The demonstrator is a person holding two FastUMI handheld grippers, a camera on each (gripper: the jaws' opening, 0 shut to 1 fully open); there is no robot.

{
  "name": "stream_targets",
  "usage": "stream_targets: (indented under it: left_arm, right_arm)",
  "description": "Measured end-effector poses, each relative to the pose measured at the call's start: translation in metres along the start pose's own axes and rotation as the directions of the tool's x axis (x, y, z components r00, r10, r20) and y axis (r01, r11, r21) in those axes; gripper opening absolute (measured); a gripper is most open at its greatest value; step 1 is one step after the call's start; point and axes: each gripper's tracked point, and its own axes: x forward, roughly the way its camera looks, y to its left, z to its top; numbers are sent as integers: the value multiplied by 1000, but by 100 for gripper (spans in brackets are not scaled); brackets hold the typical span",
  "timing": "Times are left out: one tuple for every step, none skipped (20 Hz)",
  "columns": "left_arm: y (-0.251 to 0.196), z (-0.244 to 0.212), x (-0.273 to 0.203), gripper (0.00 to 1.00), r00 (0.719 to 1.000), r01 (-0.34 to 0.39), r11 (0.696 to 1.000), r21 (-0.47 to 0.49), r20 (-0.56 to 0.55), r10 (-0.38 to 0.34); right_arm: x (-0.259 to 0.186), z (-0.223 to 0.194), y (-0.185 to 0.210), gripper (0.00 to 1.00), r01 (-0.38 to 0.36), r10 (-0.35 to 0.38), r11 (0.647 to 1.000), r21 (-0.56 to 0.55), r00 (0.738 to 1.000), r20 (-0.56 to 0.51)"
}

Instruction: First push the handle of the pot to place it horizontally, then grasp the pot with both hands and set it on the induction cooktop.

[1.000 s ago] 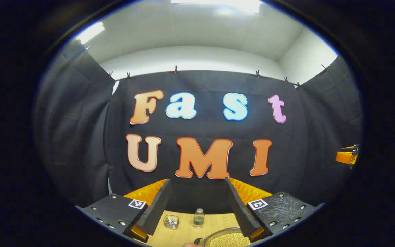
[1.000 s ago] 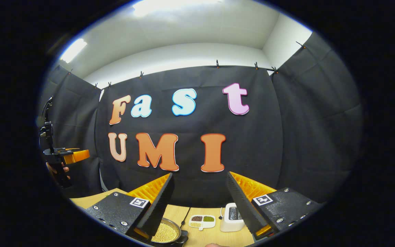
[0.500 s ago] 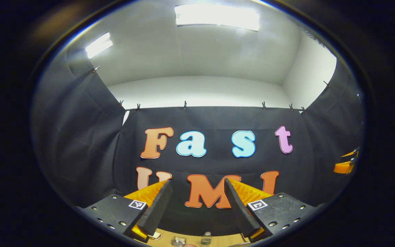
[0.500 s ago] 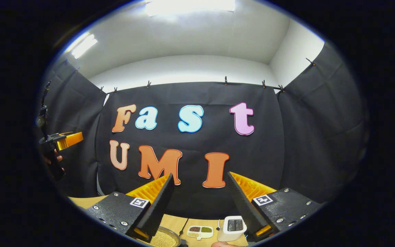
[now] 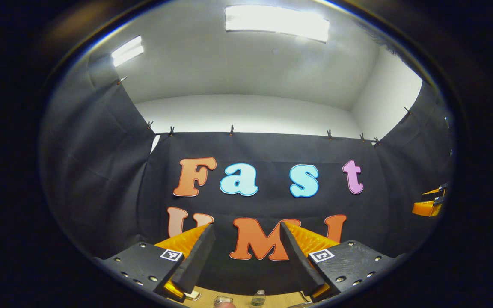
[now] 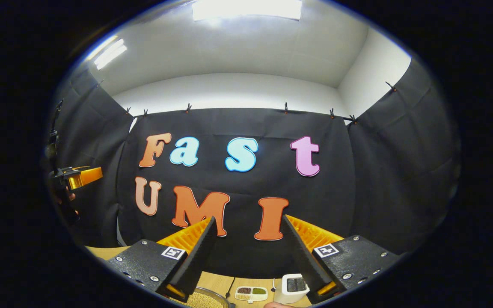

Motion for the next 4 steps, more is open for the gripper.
stream_targets:
  left_arm:
    - [3,-2,3,91,1000,-7,1000,2,-3,7]
    - [5,-3,3,91,1000,-12,1000,0,-3,12]
    - [6,-1,1,91,1000,-16,1000,-4,0,16]
    - [7,-2,0,91,1000,-18,1000,-9,0,18]
  right_arm:
    - [0,0,-1,94,1,-1,1000,-1,1000,1]
    - [-2,1,-3,94,6,-6,1000,-4,1000,5]
    - [-4,2,-5,99,11,-11,1000,-8,1000,8]
    - [-4,2,-6,94,14,-14,1000,-6,1000,8]
